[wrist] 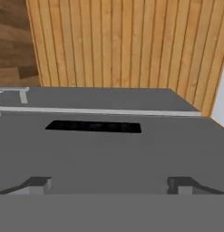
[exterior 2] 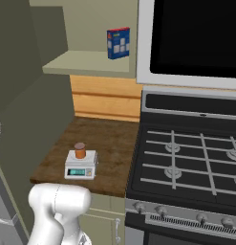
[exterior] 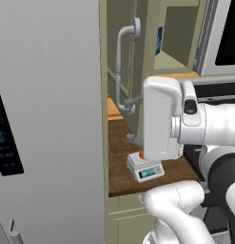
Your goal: Pick the jam and place it on the digital scale for weighing, and close the cabinet.
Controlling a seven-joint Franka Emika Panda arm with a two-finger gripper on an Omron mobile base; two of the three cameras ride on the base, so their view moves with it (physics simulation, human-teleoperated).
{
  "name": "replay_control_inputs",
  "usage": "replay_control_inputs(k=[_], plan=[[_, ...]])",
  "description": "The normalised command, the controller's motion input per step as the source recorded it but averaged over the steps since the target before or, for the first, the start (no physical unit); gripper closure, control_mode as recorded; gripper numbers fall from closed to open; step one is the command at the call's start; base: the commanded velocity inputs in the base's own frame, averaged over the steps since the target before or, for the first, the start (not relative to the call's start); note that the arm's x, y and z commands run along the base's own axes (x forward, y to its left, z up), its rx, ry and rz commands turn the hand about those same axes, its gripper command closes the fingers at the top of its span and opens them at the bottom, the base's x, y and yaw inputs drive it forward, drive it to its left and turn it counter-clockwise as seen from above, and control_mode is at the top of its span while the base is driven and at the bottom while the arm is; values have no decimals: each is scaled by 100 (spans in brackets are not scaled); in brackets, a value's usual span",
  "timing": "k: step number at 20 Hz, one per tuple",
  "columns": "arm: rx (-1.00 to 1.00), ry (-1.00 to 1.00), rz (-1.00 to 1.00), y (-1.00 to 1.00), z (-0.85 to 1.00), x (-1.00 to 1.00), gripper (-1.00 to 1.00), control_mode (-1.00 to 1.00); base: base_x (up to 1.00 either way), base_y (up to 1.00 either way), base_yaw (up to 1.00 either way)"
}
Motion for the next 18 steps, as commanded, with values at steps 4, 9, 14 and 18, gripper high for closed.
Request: replay_control_inputs(k=[4,9,14,18], plan=[[0,0,-19,-5,-2,38,-100,-100,0,0,0],[-2,0,-20,1,-11,49,-100,-100,0,0,0],[-1,2,-18,9,-19,54,-100,-100,0,0,0],[0,0,-9,1,-15,30,-100,-100,0,0,0]])
